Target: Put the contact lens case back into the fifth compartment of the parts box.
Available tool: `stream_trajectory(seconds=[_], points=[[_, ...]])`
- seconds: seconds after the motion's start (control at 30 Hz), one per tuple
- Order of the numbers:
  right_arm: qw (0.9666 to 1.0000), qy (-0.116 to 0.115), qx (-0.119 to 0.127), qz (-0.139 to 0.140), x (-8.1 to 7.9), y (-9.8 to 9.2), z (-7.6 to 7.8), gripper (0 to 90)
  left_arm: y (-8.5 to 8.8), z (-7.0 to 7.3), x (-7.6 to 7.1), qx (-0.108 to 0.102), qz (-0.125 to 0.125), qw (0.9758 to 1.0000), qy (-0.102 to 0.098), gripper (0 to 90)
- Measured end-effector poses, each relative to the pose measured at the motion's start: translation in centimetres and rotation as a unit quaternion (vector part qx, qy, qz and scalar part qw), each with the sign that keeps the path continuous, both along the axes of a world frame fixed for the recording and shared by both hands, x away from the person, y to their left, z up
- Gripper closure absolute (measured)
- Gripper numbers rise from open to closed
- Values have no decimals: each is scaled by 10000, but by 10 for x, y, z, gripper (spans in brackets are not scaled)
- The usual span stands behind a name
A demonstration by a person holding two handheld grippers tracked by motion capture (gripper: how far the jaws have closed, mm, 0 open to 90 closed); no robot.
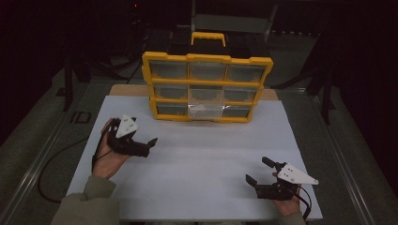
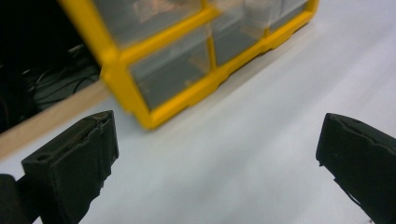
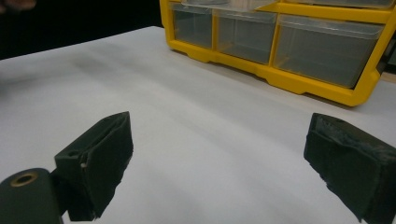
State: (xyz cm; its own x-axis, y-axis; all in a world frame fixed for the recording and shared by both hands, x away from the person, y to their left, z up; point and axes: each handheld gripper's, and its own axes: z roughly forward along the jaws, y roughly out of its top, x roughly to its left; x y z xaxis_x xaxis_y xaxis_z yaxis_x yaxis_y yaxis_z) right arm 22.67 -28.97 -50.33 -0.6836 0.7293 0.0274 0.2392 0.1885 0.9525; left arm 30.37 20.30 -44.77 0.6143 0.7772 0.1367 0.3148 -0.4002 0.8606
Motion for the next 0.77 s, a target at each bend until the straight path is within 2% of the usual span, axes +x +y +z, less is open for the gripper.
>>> stream_trajectory(seconds=[0.1, 0.13, 0.3, 0.43, 0.47, 0.5, 0.53, 0.63, 0.67, 0.77], points=[[10000, -5, -2, -23, 0, 1, -1, 80, 18, -21, -16, -182, 212, 9996, -13, 0], [10000, -7, -8, -35, 0, 1, -1, 80, 27, -28, -24, -310, 322, 9990, -35, 0], [10000, 17, -34, -67, 3, 3, -2, 80, 43, -43, -50, -564, 731, 9950, -372, 0], [9999, -4, -44, -91, 4, 4, -2, 80, 53, -46, -64, -780, 969, 9904, -597, 0], [10000, 20, -14, -85, 3, 4, -1, 80, 55, -46, -67, -858, 991, 9893, -640, 0], [10000, 20, -14, -85, 3, 4, -1, 80, 55, -46, -67, -858, 991, 9893, -640, 0], [10000, -2, -20, -73, 3, 3, -1, 80, 57, -45, -73, -908, 1064, 9873, -757, 0], [9999, -3, -36, -105, 5, 1, -1, 80, 60, -43, -78, -1031, 1087, 9850, -851, 0], [9999, -2, -43, -141, 5, 1, -1, 80, 61, -43, -80, -1055, 1147, 9836, -910, 0], [9999, 26, -65, -148, 5, 1, -2, 80, 63, -45, -80, -1157, 1204, 9822, -864, 0]])
